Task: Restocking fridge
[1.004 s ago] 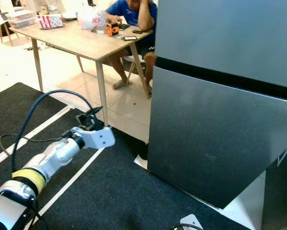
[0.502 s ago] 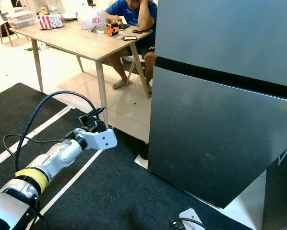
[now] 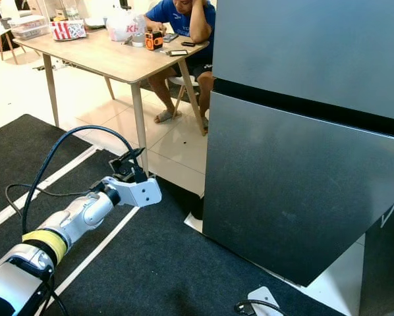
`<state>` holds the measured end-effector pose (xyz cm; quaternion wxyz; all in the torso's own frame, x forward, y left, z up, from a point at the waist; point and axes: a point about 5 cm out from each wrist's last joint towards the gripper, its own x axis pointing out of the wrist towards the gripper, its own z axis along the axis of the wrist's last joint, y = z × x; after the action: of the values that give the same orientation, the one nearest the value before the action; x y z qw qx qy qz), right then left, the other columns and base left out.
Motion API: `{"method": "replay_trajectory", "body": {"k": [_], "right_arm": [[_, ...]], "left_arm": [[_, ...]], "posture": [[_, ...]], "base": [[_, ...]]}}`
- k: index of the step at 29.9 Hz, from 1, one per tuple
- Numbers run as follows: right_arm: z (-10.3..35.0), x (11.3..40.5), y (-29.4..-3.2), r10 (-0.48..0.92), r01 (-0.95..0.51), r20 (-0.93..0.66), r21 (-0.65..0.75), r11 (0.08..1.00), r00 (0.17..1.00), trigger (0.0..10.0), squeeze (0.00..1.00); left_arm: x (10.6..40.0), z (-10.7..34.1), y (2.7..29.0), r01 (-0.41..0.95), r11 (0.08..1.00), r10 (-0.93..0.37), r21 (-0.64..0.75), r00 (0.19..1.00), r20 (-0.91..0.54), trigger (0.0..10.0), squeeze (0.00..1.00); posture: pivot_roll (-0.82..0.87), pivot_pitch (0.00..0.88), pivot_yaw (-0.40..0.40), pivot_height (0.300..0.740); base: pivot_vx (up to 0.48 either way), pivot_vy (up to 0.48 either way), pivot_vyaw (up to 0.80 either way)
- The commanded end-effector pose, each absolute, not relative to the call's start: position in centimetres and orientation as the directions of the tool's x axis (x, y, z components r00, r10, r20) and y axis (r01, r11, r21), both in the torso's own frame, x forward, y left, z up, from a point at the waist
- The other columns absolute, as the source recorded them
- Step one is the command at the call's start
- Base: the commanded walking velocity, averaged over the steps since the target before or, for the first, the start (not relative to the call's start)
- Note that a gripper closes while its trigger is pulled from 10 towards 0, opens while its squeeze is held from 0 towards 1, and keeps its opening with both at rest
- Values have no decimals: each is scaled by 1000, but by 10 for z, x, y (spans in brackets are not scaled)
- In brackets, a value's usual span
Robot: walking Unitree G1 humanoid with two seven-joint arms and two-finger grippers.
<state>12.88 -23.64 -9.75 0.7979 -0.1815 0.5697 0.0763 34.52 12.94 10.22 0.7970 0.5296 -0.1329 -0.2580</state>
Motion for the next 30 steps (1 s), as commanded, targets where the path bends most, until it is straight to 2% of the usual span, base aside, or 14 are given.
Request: {"method": "replay_trajectory", "body": {"k": [1, 30], "right_arm": [[-96, 135, -234, -76, -333, -931, -204, 921, 358, 10000, 0], [-96, 134, -236, -84, -330, -931, -210, 920, 356, 10000, 0]], "left_arm": [[345, 101, 129, 272, 294, -558, 916, 827, -67, 10000, 0], [347, 99, 125, 270, 291, -555, 918, 829, -68, 10000, 0]], "posture": [[-14, 0, 17, 740], [-16, 0, 36, 740]], "base": [[0, 0, 0], [0, 0, 0]]}}
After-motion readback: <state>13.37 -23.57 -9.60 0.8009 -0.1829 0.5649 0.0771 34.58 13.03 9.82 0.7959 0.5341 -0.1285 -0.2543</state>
